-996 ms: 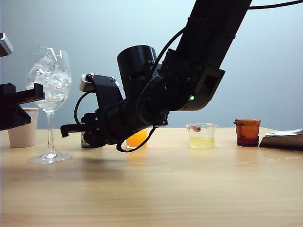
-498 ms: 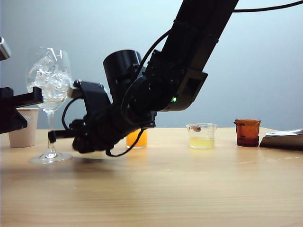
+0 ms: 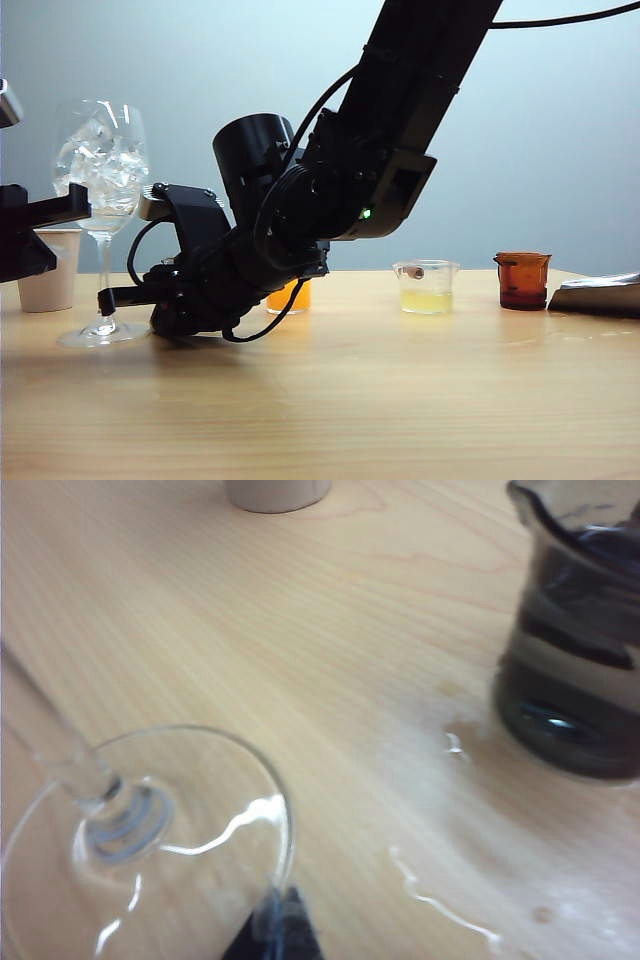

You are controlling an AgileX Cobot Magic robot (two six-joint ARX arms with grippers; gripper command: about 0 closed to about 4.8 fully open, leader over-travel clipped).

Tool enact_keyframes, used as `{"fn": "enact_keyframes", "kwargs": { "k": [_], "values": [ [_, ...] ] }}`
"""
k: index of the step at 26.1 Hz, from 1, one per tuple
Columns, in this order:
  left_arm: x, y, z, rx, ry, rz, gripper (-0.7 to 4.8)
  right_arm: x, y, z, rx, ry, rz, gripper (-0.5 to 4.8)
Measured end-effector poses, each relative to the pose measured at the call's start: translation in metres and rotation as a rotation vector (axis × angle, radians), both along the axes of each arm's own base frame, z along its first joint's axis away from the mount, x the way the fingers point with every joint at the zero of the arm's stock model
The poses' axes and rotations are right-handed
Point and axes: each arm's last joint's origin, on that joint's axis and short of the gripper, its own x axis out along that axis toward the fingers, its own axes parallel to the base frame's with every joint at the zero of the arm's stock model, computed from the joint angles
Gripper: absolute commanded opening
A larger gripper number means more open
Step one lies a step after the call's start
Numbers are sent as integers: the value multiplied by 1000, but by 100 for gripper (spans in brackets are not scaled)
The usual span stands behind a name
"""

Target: Pick up the first measuring cup from the left, pour the coconut rum inside into the goblet, and finally put the measuring cup back in its original place.

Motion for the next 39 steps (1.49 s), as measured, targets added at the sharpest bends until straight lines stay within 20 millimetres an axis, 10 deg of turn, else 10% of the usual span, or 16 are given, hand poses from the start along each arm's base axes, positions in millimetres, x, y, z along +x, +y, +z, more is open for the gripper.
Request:
{"fn": "enact_keyframes", "kwargs": {
  "k": [20,25,39],
  "values": [
    [0,0,0,1,0,3,-6,8,-1,13,93,-104,-113,9],
    [0,0,0,1,0,3,-6,9,-2,13,117,-78,-181,343],
    [0,0,0,1,0,5,-6,18,-6,1,194,-101,-264,346]
  ]
}}
